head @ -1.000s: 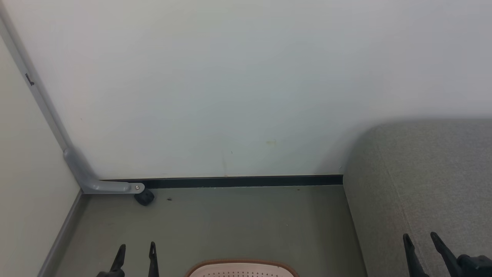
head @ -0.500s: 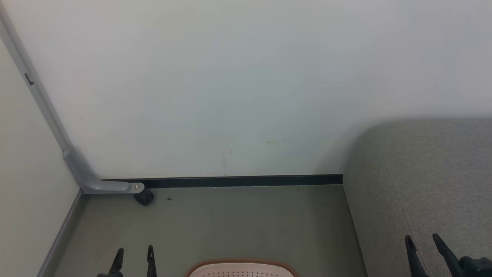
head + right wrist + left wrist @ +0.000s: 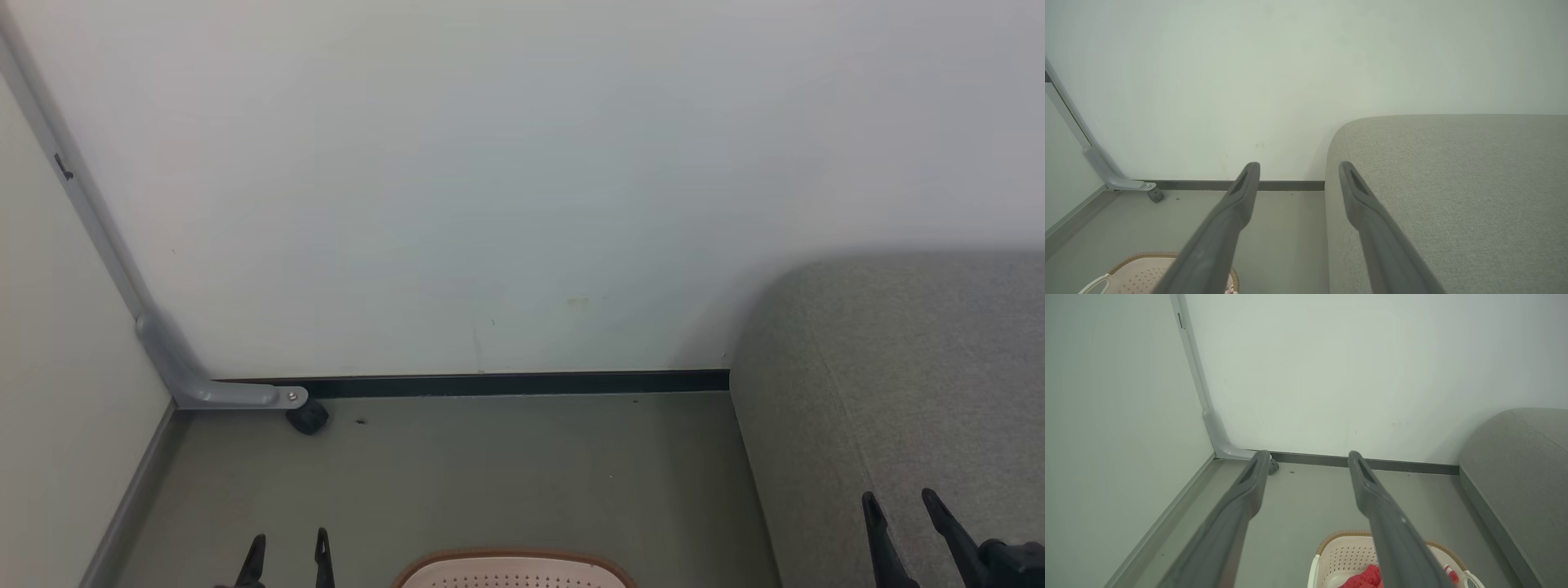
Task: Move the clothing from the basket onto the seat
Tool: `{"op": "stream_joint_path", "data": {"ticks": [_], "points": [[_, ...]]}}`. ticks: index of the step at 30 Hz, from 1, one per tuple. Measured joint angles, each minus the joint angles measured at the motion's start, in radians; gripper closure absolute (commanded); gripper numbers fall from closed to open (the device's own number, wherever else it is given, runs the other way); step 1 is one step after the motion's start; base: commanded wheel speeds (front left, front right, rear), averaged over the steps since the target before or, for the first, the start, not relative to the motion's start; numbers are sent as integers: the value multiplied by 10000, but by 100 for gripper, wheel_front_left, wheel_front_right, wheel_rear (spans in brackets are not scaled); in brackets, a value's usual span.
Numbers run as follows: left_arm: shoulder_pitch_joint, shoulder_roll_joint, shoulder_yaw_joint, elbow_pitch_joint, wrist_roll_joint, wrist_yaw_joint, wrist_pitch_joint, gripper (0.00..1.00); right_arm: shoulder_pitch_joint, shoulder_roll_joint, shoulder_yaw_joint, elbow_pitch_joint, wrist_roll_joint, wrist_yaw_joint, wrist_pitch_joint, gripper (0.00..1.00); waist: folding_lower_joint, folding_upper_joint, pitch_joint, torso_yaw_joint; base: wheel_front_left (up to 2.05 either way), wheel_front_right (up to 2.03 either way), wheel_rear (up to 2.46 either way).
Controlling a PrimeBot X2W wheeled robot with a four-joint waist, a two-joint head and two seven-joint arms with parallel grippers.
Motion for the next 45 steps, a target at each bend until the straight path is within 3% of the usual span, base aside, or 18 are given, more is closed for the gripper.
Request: {"op": "stream_joint_path", "data": {"ticks": [10, 24, 31, 45], "points": [[-31, -226, -564, 466, 71, 0, 121, 0, -11, -46, -96, -456, -38, 75, -4, 0, 0, 0, 307, 14, 0, 0, 0], [-1011, -376, -2153, 1776, 63, -8, 1035, 0, -560, -489, -359, -1837, -100, 539, -8, 0, 1, 1, 1302, -158, 0, 0, 0], [-1853, -382, -3839, 1804, -1327, -8, 1352, 0, -1050, -685, -606, -2604, -90, 802, -10, 0, 2, 0, 2099, -332, 0, 0, 0], [-3392, -380, -4930, 2564, -3310, -6, 1448, 0, -2118, -1154, -1409, -3923, 311, 1133, -56, 0, 3, 1, 3973, -762, 0, 0, 0]]}}
